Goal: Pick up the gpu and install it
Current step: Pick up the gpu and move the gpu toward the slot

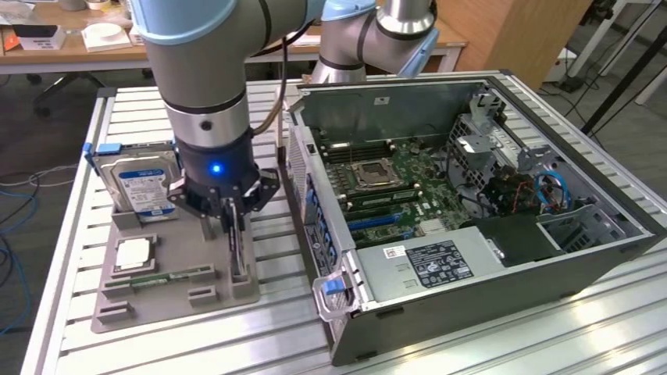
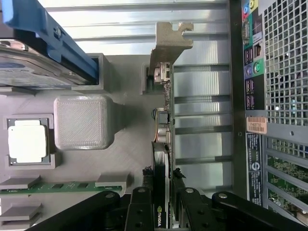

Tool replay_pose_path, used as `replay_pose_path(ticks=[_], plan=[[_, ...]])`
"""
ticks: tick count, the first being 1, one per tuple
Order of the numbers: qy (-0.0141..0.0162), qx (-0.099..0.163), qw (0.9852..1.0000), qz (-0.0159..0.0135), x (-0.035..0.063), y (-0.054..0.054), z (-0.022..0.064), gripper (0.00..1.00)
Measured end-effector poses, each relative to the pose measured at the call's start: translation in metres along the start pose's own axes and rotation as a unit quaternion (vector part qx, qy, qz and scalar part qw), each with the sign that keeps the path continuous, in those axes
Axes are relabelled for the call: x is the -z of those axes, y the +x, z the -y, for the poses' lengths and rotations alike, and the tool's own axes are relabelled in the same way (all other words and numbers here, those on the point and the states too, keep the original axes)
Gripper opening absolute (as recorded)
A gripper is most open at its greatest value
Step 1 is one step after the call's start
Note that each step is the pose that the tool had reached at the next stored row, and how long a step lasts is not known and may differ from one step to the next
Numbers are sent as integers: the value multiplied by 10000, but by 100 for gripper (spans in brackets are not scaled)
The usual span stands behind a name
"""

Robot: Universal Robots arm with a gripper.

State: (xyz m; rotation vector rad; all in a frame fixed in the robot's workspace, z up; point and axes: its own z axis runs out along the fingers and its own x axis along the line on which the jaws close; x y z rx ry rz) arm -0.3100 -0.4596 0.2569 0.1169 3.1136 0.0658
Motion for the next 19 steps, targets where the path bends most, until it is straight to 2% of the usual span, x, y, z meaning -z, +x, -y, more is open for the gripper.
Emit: replay_pose_path(ticks=[8,19], plan=[[-1,0,10000,0,85,-2,-4,26],[0,0,10000,0,115,-2,-5,26]])
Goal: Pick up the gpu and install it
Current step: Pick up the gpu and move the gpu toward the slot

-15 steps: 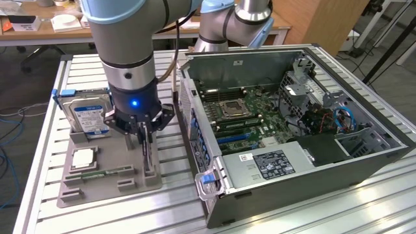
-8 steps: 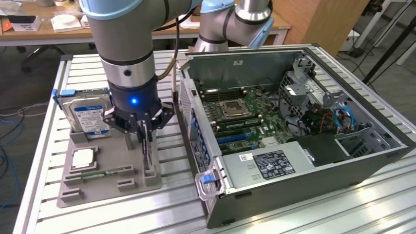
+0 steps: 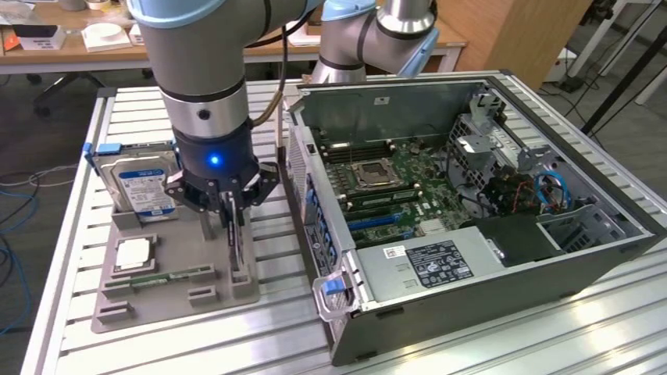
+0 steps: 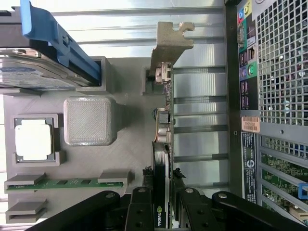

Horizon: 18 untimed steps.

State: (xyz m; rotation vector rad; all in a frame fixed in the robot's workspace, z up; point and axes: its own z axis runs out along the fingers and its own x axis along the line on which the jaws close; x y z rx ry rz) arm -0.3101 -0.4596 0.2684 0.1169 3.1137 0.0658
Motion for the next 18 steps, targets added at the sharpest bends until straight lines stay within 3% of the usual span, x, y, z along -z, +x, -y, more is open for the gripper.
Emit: replay_pose_path(ticks=[18], plan=[[0,0,10000,0,133,-3,-6,26]])
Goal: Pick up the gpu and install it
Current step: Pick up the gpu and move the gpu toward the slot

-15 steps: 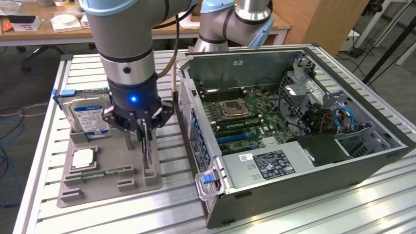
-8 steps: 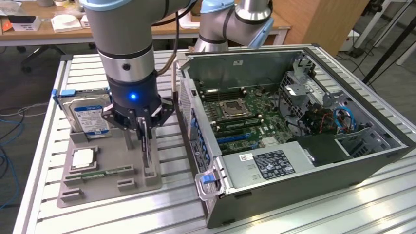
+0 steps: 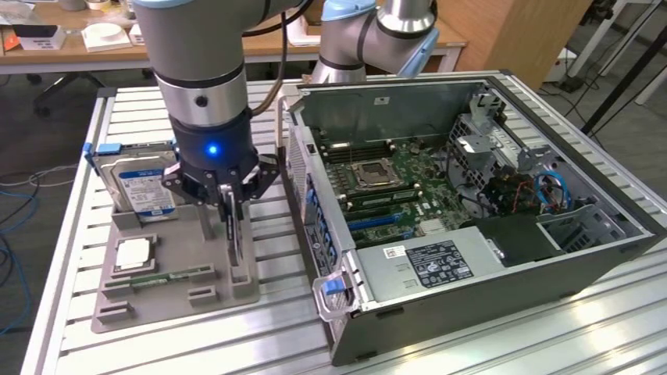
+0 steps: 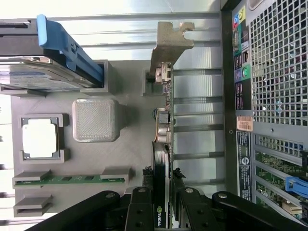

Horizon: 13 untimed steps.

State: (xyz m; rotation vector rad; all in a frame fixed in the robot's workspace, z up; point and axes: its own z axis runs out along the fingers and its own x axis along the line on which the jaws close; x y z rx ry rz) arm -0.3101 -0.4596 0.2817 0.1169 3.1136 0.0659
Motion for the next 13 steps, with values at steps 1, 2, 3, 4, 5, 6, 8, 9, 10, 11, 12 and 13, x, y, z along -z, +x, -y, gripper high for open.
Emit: replay_pose_path(ticks=[1,2,3,4,5,6,8,9,10,11,12,13], plan=[[0,0,10000,0,8,0,0,26],[0,0,10000,0,17,0,-1,26],[0,0,10000,0,25,0,-1,26],[0,0,10000,0,34,-1,-1,26],[0,0,10000,0,38,-1,-2,26],[-1,0,10000,1,37,-1,-2,26],[-1,0,10000,1,38,-1,-2,26],[-1,0,10000,1,38,-1,-2,26],[0,0,10000,0,38,-1,-2,26],[0,0,10000,0,39,-1,-2,26],[0,0,10000,0,39,-1,-2,26],[0,0,10000,0,40,-1,-2,26]])
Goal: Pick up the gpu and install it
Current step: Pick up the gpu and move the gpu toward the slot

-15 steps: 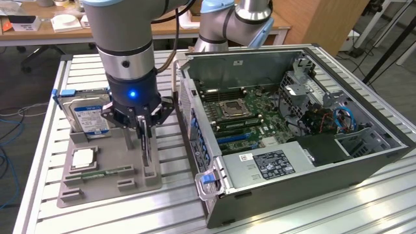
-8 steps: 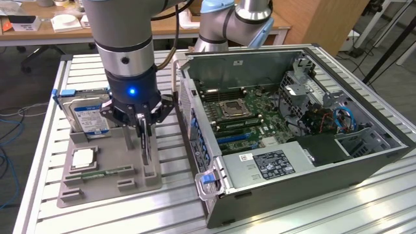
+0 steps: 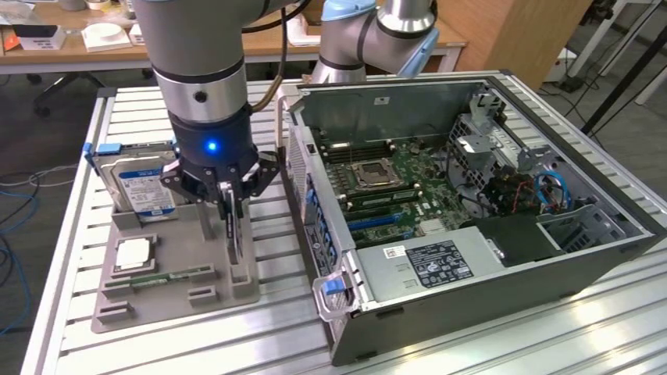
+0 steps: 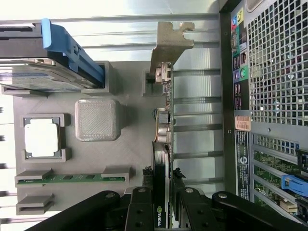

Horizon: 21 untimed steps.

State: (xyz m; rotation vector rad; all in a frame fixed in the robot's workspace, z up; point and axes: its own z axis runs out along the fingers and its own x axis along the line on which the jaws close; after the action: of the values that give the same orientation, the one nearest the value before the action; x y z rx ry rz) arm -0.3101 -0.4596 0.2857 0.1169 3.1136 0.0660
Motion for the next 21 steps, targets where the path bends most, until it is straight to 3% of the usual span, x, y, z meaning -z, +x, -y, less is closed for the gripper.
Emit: replay_pose_path(ticks=[21], plan=[[0,0,10000,0,120,-3,-5,26]])
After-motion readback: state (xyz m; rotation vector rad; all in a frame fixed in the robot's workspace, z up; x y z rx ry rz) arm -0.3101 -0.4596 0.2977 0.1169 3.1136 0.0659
